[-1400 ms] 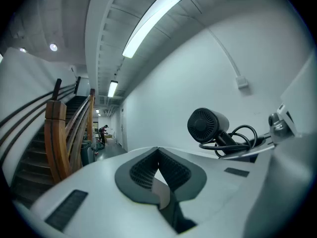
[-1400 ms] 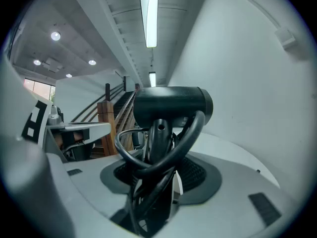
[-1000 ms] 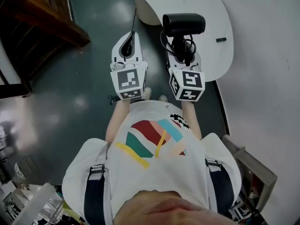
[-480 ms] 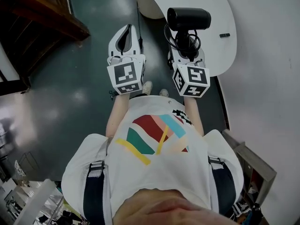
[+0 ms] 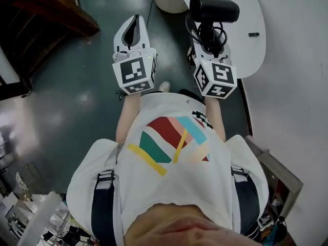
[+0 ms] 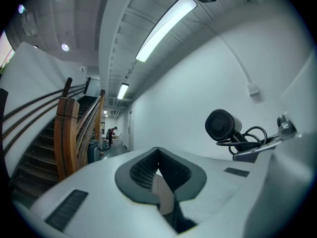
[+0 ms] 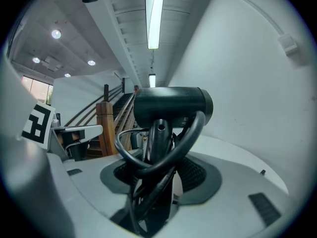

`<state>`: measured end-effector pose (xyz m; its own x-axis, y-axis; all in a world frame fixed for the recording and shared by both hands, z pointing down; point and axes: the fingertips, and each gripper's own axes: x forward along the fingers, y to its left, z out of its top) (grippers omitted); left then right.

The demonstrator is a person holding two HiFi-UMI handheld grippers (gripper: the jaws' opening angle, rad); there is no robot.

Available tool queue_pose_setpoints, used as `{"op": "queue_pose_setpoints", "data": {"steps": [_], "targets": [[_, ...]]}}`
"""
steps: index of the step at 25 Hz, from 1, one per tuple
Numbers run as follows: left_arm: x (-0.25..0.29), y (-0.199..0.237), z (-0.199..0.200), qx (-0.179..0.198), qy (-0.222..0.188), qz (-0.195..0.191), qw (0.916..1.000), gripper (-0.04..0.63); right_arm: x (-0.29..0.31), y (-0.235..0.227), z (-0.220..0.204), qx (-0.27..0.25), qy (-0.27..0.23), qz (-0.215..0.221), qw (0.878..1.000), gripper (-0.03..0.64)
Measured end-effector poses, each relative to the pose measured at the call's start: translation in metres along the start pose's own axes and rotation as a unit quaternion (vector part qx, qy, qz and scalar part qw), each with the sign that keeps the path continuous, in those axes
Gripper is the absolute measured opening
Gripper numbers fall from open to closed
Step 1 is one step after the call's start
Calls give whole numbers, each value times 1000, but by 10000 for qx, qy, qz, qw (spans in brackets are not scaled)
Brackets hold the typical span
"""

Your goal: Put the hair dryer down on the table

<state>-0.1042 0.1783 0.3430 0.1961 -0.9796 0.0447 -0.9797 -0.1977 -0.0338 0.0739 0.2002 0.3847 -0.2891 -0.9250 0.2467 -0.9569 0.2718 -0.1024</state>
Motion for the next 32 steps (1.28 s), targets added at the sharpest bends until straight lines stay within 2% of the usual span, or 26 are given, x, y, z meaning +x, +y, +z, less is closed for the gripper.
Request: {"op": "queue_pose_setpoints", "data": {"steps": [6, 13, 17, 25, 32], "targets": [[4, 28, 9, -31, -151, 95, 9998, 15, 1, 4, 0, 148, -35, -181, 9997, 224], [15, 34, 0, -104, -104, 207, 9997, 15, 3, -11, 3, 126, -162, -324, 9993, 224], [25, 30, -15, -81, 66, 171, 9998, 15, 7, -17, 3, 198, -250, -338, 9989, 224], [54, 27, -11, 30, -49, -11, 10000, 15, 41, -19, 25, -40, -502, -290, 9983, 224], [85, 30, -15, 9, 15, 8, 10000, 15, 78, -29, 27, -7, -423, -210, 9989, 224]]}}
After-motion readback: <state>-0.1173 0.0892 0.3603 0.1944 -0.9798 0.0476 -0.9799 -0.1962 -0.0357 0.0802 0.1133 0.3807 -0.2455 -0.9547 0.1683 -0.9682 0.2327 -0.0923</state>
